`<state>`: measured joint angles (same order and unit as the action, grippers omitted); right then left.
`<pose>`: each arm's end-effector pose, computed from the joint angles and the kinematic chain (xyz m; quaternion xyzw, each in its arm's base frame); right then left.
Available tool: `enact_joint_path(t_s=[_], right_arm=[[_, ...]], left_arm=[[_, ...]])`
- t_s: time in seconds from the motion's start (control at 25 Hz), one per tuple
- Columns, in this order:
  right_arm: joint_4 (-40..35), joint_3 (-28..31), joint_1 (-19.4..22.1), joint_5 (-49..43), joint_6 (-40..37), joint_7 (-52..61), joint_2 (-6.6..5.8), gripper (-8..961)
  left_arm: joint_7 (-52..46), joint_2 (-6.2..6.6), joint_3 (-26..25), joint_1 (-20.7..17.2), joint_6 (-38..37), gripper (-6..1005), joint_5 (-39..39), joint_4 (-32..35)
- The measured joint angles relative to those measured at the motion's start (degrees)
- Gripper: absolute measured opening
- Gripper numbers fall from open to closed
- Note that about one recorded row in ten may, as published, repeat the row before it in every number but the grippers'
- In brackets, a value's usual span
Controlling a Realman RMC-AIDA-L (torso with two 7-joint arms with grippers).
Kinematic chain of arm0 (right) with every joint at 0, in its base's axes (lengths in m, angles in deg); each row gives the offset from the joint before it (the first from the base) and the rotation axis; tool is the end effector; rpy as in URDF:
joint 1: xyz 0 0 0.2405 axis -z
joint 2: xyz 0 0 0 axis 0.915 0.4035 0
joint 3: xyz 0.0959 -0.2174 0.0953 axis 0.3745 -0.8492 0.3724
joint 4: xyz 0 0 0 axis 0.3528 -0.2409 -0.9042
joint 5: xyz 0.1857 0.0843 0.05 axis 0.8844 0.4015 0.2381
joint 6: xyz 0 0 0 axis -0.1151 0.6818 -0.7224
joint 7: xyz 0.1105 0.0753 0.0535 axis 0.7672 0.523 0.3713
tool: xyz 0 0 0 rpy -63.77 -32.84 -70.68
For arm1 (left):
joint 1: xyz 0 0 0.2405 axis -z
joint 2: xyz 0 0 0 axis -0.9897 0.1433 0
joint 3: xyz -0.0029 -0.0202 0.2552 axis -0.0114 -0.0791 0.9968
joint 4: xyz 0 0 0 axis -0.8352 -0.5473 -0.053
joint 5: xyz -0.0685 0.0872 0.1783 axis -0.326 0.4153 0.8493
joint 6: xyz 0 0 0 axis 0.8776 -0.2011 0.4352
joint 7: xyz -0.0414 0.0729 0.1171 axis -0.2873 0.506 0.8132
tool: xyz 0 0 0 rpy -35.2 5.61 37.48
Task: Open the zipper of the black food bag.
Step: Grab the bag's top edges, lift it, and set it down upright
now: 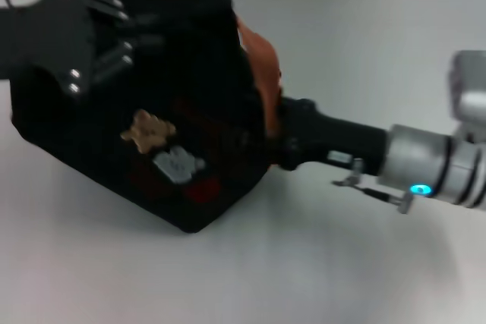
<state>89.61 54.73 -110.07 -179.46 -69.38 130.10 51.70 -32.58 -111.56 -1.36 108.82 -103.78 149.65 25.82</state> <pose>0.1961 0.3114 -0.1047 -0.8939 0.2307 0.3798 0.0594 -0.2040 0.3127 0.0959 -0.9355 0.1298 -0.2861 0.1618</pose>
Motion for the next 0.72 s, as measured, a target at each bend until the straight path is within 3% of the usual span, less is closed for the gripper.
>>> enact_joint_path(t_s=[0.12,0.36,0.48,0.72], right_arm=[[4.06,-0.11,-2.16,-1.47,2.38,-1.75,0.01,754],[6.88,0.45,-3.4,-5.63,2.41,-1.95,0.05,754],[6.17,0.47,-1.75,-5.69,1.45,-1.61,0.03,754],[-1.32,2.04,5.45,-5.41,-4.18,-0.02,-0.24,754]], left_arm=[[1.28,-1.9,1.39,-0.11,-0.37,101,-0.01,1.06],[1.32,-2.06,2.19,0.12,0.19,101,-0.39,0.94],[1.88,-2.07,1.98,0.01,0.58,101,-0.39,0.83],[3.26,-1.88,1.96,-1.32,0.99,101,-0.38,-1.26]])
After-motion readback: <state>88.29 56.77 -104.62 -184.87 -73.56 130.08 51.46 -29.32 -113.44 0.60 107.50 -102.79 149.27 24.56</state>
